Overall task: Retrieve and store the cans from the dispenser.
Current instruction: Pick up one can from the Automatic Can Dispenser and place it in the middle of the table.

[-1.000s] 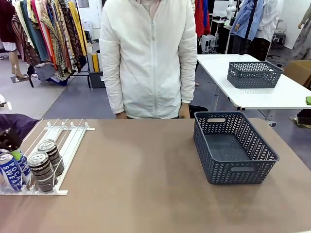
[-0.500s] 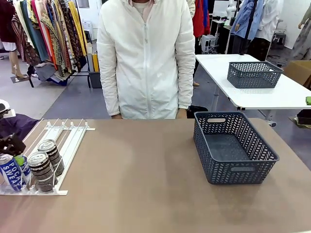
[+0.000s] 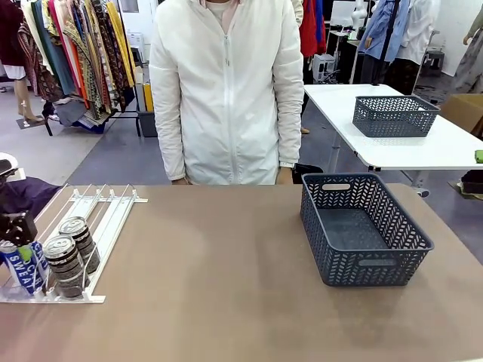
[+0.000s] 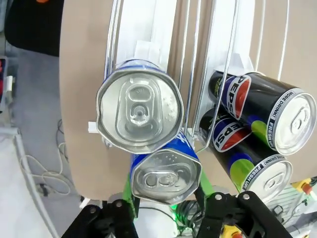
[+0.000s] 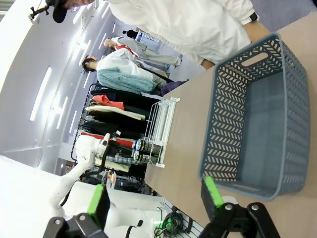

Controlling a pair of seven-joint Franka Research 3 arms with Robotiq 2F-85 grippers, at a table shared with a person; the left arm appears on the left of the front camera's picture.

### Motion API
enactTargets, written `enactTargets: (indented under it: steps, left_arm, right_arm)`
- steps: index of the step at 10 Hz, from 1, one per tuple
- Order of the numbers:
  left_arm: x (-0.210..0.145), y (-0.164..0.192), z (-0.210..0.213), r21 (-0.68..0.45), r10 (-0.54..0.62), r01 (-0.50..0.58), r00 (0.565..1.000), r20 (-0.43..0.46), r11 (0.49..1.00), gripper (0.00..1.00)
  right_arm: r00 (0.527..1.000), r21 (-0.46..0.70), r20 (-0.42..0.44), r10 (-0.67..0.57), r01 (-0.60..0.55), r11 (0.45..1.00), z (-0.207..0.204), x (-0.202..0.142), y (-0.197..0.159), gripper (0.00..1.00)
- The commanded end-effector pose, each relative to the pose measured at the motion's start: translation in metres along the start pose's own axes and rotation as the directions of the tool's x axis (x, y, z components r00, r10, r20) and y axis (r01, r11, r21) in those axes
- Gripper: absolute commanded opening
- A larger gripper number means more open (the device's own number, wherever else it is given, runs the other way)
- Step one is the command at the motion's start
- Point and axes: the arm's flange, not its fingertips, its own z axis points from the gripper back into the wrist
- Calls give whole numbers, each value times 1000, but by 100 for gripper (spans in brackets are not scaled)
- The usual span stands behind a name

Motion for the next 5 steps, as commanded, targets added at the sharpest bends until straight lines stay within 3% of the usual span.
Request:
enactTargets:
  steps: [1, 5]
  left_arm:
    - [-8, -2, -5, 21, 22, -22, 999, 29, 1000, 0]
    - [-7, -1, -4, 40, 33, -34, 999, 24, 999, 0]
  right_arm:
    - [1000, 21, 17, 5, -5, 1000, -2, 4, 5, 100]
    - [1000, 21, 17, 5, -5, 1000, -2, 4, 5, 100]
